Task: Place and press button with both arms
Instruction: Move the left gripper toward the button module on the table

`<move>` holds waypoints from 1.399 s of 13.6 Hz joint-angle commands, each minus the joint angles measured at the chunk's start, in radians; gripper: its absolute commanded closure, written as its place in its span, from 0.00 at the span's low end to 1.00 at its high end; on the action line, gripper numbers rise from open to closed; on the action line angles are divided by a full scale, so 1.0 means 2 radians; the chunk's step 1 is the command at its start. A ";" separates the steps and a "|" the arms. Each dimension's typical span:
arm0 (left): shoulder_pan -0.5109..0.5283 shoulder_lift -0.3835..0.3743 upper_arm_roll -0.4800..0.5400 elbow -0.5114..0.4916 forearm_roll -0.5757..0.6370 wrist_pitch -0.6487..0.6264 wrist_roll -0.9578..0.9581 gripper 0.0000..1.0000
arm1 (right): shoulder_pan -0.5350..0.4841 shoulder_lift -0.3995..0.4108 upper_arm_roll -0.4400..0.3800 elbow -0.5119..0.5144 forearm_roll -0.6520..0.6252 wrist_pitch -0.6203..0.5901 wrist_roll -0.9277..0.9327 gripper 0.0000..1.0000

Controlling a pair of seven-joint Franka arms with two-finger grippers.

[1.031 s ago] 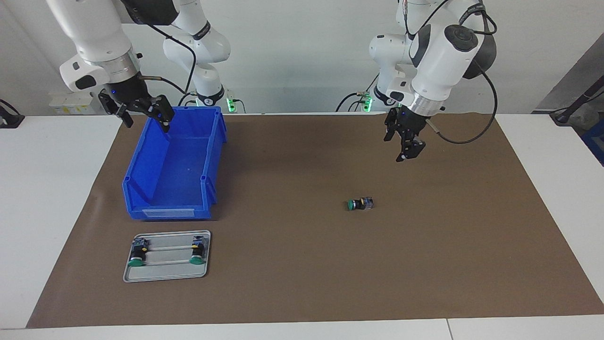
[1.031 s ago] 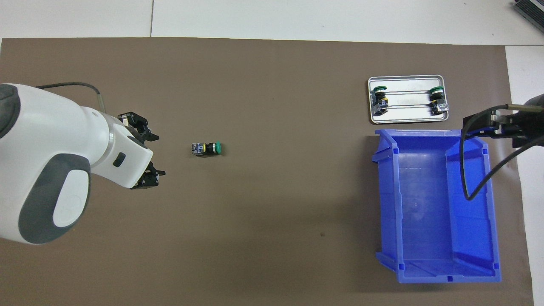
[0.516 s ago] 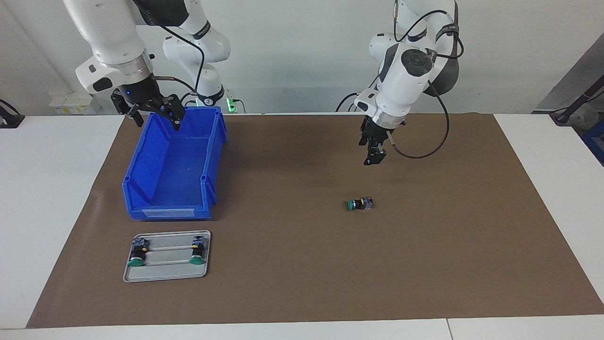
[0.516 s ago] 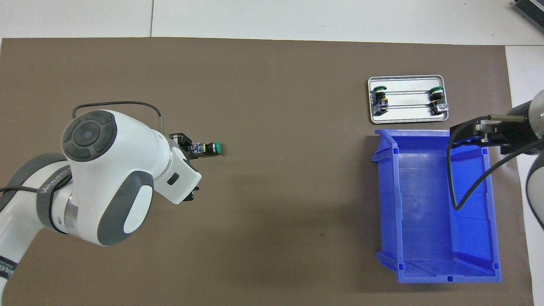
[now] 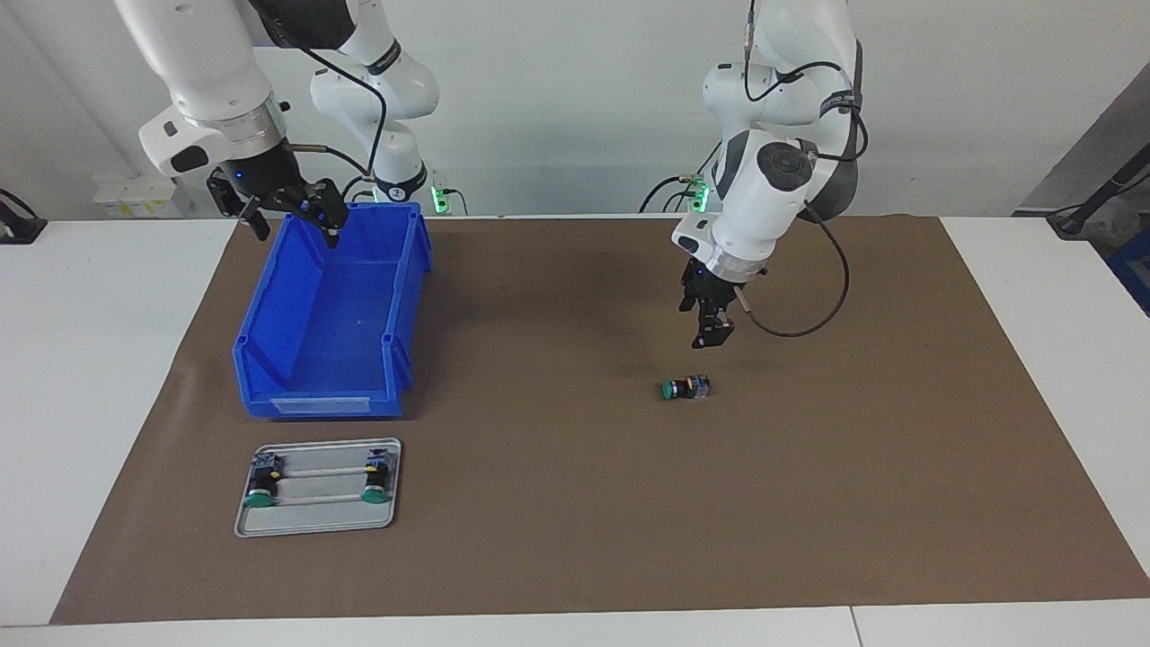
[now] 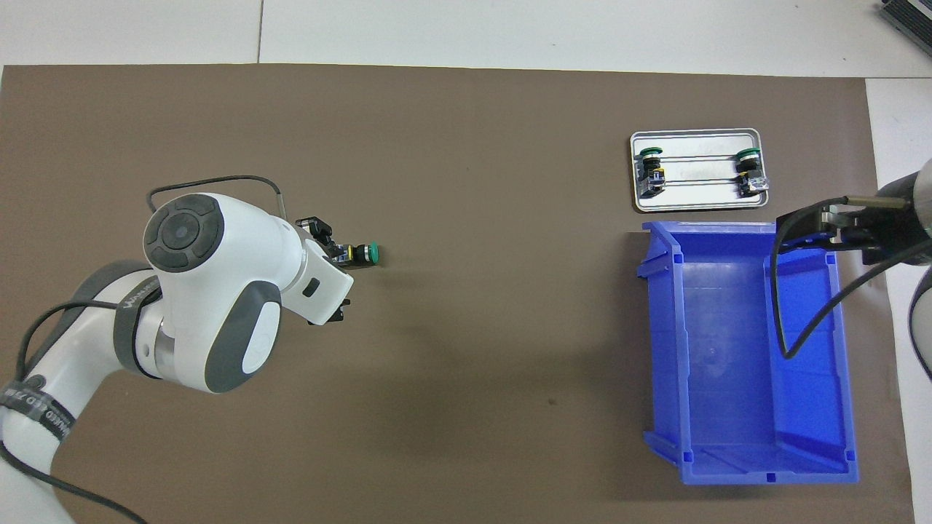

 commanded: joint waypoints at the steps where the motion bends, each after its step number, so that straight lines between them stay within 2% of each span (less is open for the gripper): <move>1: -0.006 0.035 0.003 0.008 -0.007 0.044 -0.020 0.20 | -0.007 -0.012 0.002 -0.015 0.012 0.009 -0.010 0.00; 9: -0.009 0.102 0.002 0.050 -0.007 0.085 -0.034 0.20 | -0.007 -0.012 0.002 -0.015 0.012 0.009 -0.011 0.00; 17: -0.009 0.113 0.004 0.045 -0.006 0.102 -0.036 0.19 | -0.007 -0.012 0.002 -0.015 0.012 0.009 -0.010 0.00; 19: -0.009 0.113 0.004 0.043 -0.006 0.103 -0.036 0.13 | -0.007 -0.012 0.002 -0.015 0.012 0.009 -0.010 0.00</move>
